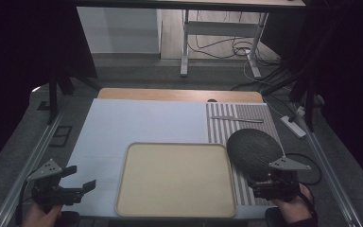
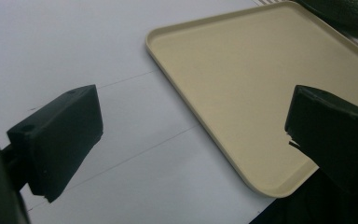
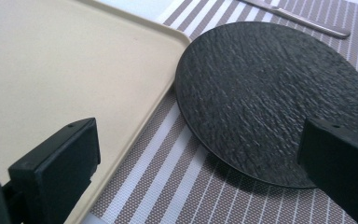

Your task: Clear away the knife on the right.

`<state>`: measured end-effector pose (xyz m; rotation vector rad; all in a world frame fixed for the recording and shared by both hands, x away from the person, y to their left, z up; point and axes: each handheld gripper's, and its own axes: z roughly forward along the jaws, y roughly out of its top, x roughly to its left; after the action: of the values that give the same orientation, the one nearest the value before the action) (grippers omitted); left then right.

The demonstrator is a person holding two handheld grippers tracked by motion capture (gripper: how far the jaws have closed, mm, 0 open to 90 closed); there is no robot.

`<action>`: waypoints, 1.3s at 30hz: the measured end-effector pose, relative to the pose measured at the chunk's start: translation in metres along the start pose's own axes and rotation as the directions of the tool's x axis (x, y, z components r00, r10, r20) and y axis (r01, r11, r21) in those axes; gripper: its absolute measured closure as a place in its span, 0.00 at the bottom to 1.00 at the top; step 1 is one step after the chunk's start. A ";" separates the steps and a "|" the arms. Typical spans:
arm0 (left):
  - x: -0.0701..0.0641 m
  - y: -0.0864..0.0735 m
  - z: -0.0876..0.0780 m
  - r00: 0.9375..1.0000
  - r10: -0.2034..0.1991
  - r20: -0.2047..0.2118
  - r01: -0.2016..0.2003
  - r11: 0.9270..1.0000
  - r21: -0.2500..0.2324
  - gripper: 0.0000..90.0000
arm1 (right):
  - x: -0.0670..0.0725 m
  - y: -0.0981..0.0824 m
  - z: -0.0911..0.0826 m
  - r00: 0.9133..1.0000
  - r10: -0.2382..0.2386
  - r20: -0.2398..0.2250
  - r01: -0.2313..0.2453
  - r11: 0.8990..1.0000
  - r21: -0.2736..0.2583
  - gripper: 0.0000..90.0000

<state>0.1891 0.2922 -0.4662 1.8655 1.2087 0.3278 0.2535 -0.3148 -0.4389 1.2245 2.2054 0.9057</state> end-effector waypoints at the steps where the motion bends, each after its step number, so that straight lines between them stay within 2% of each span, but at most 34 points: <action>1: 0.000 0.000 0.000 1.000 0.000 0.000 0.000 1.000 0.000 0.04 | 0.000 0.000 0.000 1.000 0.000 0.002 0.000 1.000 -0.001 0.00; 14: -0.001 0.000 0.001 1.000 0.007 -0.006 -0.007 1.000 0.007 0.04 | -0.001 0.000 0.002 1.000 0.005 -0.023 -0.005 1.000 0.017 0.00; 25: -0.001 0.000 0.001 1.000 0.008 -0.008 -0.008 1.000 0.010 0.04 | -0.001 0.002 0.005 0.999 -0.001 -0.042 0.004 0.999 0.054 0.00; 29: -0.001 0.000 0.001 1.000 0.007 -0.008 -0.007 1.000 0.010 0.04 | -0.001 0.003 0.006 0.999 -0.005 -0.047 0.008 0.999 0.054 0.00; 34: -0.001 0.000 0.001 1.000 0.005 -0.007 -0.005 1.000 0.010 0.04 | 0.000 0.006 0.008 0.998 -0.003 -0.066 0.003 1.000 0.002 0.00; 39: 0.000 0.000 0.001 1.000 0.004 -0.007 -0.004 1.000 0.010 0.04 | -0.001 0.009 0.012 0.997 0.001 -0.076 0.000 1.000 0.018 0.00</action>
<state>0.1898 0.2914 -0.4664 1.8772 1.2140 0.3311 0.2667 -0.3079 -0.4406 1.2173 2.2773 0.9494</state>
